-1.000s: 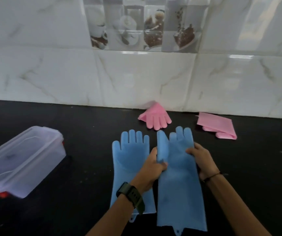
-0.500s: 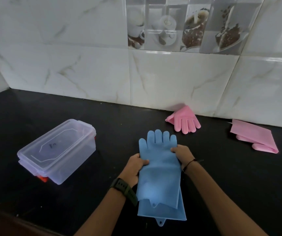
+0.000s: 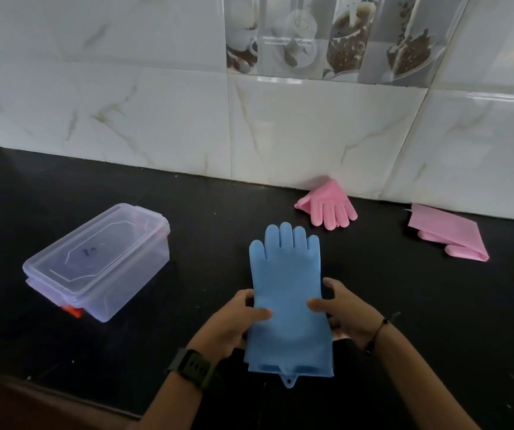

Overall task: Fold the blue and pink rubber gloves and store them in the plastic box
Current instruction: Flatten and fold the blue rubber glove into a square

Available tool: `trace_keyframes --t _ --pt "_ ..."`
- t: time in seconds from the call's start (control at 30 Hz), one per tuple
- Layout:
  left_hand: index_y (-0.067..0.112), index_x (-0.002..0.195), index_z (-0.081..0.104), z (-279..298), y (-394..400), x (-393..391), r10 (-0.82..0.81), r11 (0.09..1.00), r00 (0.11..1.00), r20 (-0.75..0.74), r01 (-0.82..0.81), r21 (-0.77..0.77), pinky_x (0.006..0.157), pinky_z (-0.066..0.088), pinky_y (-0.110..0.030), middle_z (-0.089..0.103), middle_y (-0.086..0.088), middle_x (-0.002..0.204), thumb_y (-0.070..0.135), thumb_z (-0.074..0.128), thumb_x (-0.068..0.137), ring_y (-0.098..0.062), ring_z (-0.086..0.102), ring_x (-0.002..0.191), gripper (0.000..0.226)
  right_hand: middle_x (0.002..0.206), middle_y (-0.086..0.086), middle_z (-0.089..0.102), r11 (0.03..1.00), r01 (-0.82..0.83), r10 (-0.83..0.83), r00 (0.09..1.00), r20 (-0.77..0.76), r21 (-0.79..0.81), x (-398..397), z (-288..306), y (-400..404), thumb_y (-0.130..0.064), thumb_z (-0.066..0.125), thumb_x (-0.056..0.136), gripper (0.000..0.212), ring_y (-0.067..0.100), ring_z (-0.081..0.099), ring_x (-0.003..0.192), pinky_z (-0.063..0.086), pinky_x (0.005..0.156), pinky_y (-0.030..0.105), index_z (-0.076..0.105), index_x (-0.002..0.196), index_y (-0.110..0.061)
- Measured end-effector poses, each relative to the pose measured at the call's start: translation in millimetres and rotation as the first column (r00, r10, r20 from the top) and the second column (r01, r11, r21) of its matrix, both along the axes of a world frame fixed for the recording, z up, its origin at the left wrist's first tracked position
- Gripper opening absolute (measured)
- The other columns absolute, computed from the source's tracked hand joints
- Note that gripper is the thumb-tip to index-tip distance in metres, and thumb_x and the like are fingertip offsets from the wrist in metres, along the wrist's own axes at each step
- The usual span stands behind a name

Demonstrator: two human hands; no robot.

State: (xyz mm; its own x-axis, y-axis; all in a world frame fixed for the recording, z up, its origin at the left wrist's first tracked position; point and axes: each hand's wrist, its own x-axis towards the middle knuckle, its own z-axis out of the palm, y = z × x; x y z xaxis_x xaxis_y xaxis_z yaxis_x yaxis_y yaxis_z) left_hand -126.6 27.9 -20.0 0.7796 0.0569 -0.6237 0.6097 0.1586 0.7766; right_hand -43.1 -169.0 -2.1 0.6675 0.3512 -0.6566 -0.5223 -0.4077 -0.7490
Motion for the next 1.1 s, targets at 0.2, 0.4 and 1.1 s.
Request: trace_keyframes --t 0.2,0.4,1.1 --pt "0.033 0.136 0.033 -2.4 -17.9 -16.7 -0.071 0.964 0.997 0.016 0.064 0.259 0.059 0.056 -0.032 0.054 -0.004 0.127 -0.001 0.050 0.087 -0.025 0.056 0.110 0.062 0.122 0.015 0.055 0.987 -0.046 0.075 0.980 0.185 -0.154 -31.0 -7.3 -6.7 -0.002 0.056 0.084 0.078 0.023 0.063 0.084 0.054 0.052 0.028 0.014 0.144 -0.029" --pt "0.025 0.124 0.042 -8.9 -24.4 -23.5 -0.135 0.738 0.980 0.148 0.000 0.675 0.068 0.052 -0.028 0.059 -0.008 0.102 0.005 0.045 0.089 -0.021 0.059 0.091 0.040 0.083 0.000 0.061 0.969 -0.001 0.117 0.881 0.459 -0.245 -50.0 -15.8 -2.1 -0.008 0.052 0.088 0.052 0.010 0.058 0.061 0.043 0.040 0.013 0.030 0.134 -0.019" --pt "0.018 0.096 0.068 -11.1 38.7 -0.8 -0.936 -0.350 0.086 -0.341 -0.294 0.889 0.087 0.058 -0.026 0.072 0.000 0.104 0.019 0.076 0.073 -0.015 0.069 0.097 0.025 0.098 -0.011 0.073 0.482 -0.139 0.760 -0.425 0.492 -0.865 -28.9 -27.3 -42.4 -0.036 0.066 0.074 0.021 0.007 0.069 0.092 0.055 0.085 0.022 0.072 0.093 -0.028"
